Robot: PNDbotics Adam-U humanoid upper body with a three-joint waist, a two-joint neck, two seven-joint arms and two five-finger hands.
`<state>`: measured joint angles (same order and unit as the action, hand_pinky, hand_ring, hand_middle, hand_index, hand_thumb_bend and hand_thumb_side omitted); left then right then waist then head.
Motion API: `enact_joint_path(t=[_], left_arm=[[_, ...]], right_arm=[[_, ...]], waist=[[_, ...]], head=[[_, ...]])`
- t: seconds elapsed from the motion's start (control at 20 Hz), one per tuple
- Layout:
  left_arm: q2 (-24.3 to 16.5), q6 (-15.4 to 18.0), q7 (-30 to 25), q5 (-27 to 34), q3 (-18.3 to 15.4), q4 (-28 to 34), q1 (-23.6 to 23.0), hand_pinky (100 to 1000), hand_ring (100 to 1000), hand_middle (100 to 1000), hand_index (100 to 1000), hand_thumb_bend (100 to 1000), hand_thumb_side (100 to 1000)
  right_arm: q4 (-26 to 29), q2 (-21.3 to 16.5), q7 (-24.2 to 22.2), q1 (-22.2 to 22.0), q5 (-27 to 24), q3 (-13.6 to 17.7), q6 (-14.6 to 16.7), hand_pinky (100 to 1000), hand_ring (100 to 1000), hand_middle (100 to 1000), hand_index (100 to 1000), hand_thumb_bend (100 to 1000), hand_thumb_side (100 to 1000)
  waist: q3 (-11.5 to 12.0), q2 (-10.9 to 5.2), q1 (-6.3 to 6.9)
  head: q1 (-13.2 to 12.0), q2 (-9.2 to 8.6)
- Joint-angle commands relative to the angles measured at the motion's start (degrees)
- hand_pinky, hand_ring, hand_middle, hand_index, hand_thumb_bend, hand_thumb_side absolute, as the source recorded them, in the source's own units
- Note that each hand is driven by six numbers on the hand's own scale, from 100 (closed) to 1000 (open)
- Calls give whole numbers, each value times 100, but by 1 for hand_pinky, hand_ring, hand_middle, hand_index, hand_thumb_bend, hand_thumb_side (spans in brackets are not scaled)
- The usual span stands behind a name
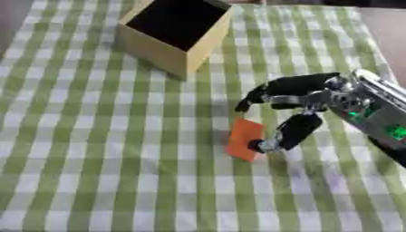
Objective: Pick up objects on the table and place them in the box.
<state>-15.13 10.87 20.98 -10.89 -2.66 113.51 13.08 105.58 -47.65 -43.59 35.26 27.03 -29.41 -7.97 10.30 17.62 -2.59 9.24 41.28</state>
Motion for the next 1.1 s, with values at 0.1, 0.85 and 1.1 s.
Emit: enact_joint_path(t=[0.1,0.85,1.1], left_arm=[[-43,15,-24,4,-5,108,64,724,591,616,712,450,723],[-43,13,-79,4,10,108,76,725,590,615,711,448,724],[-38,13,-93,11,14,108,84,725,590,615,711,447,724]], right_arm=[[284,-182,18,36,-71,150,-56,913,931,830,945,307,602],[582,-149,-198,-60,239,38,-35,912,932,835,943,393,611],[281,-13,-51,-57,526,-22,58,912,931,835,940,396,612]], waist=[[-1,-113,9],[5,-134,7],[21,-121,15]], head=[[-15,-26],[5,-15],[15,-16]])
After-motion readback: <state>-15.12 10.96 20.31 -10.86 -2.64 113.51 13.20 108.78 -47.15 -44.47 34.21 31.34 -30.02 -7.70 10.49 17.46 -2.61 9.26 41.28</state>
